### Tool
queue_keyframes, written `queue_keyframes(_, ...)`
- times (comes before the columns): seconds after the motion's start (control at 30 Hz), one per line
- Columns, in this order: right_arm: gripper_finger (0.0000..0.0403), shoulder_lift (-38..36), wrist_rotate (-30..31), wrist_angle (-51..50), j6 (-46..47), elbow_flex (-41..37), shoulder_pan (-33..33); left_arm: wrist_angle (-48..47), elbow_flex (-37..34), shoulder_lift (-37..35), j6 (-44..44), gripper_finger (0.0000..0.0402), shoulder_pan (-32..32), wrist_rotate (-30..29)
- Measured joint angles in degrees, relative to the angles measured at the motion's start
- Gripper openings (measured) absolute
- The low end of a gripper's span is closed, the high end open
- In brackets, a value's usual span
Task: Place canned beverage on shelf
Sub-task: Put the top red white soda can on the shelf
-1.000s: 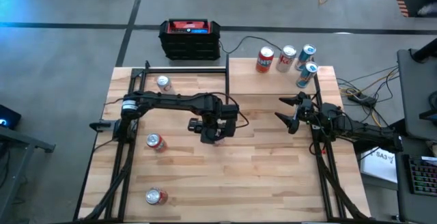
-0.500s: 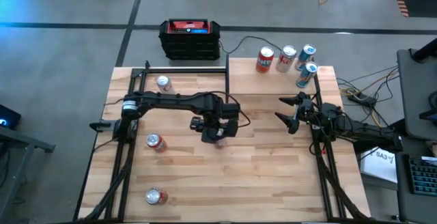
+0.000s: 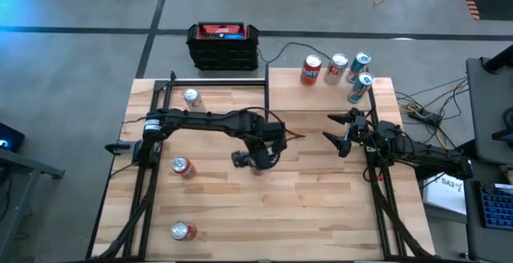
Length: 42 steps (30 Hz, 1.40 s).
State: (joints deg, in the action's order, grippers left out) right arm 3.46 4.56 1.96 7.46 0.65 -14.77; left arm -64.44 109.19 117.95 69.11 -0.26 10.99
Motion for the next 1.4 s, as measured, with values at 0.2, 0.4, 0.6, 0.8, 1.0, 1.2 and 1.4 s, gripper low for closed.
queue_keyframes(0.2, 0.0359, 0.0, -0.02, 0.0, 0.0, 0.01, 0.0, 6.49, -0.03, 0.02, -25.14, 0.038, -0.34, 0.69)
queue_keyframes(0.4, 0.0359, 0.0, -0.01, 0.0, 0.0, 0.02, -0.02, 4.03, -0.05, 0.04, -36.41, 0.038, -0.34, 4.64)
queue_keyframes(0.6, 0.0359, 0.0, -0.01, 0.0, 0.0, 0.01, -0.01, 1.39, -0.16, 0.46, -38.59, 0.038, -0.22, 5.01)
queue_keyframes(0.8, 0.0359, 0.0, 0.0, 0.0, 0.0, 0.02, -0.01, 0.83, -0.25, 2.62, -38.61, 0.038, 0.59, 1.69)
queue_keyframes(1.0, 0.0359, 0.0, 0.0, 0.0, 0.0, 0.01, 0.0, -3.3, -0.31, 3.52, -38.78, 0.038, 1.17, 0.95)
queue_keyframes(1.2, 0.0359, 0.03, -0.01, 0.0, 0.0, 0.02, 0.0, -2.05, -0.31, 3.52, -39.72, 0.038, 1.06, 1.09)
queue_keyframes(1.4, 0.0359, 0.02, 0.0, 0.0, 0.0, 0.01, 0.0, -1.44, -1.13, 3.52, -39.68, 0.038, 0.86, 1.13)
